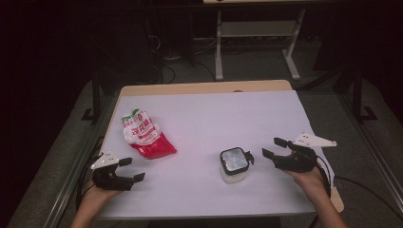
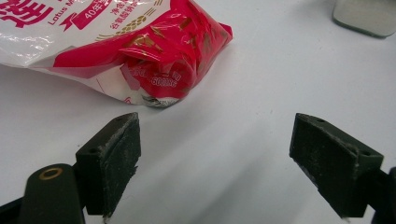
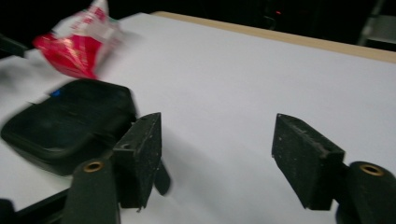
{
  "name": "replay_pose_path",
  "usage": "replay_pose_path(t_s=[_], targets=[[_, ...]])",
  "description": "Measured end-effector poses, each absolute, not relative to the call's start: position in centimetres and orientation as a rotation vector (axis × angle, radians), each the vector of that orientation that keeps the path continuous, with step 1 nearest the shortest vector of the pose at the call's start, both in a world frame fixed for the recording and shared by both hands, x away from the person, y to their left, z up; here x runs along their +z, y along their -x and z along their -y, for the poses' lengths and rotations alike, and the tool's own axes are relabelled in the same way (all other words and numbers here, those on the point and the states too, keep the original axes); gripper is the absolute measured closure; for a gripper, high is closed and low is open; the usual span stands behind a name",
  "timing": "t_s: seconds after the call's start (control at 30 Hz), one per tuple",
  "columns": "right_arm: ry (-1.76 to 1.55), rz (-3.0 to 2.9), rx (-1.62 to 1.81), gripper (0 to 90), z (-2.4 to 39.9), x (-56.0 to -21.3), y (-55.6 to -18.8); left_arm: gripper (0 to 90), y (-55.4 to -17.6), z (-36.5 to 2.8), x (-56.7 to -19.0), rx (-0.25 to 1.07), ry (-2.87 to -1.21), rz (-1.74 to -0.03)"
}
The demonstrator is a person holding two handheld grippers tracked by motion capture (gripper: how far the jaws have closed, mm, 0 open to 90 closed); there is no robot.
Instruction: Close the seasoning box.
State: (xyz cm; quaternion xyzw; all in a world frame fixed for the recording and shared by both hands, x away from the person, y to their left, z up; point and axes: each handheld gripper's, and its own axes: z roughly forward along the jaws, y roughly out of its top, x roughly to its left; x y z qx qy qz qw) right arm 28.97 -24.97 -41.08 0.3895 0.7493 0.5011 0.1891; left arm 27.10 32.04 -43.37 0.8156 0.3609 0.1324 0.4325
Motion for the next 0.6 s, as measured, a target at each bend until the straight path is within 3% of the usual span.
replay_pose_path(t_s=[0.3,0.6], targets=[[-1.181,-2.162,1.251,21.3,25.9,-43.1,-29.6,16.2,-27.0,-31.7,-43.3,0.342,-2.027,-0.908],[-1.212,-2.182,1.226,20.0,26.0,-43.8,-29.9,16.2,-27.1,-31.5,-43.4,0.347,-2.034,-0.902]])
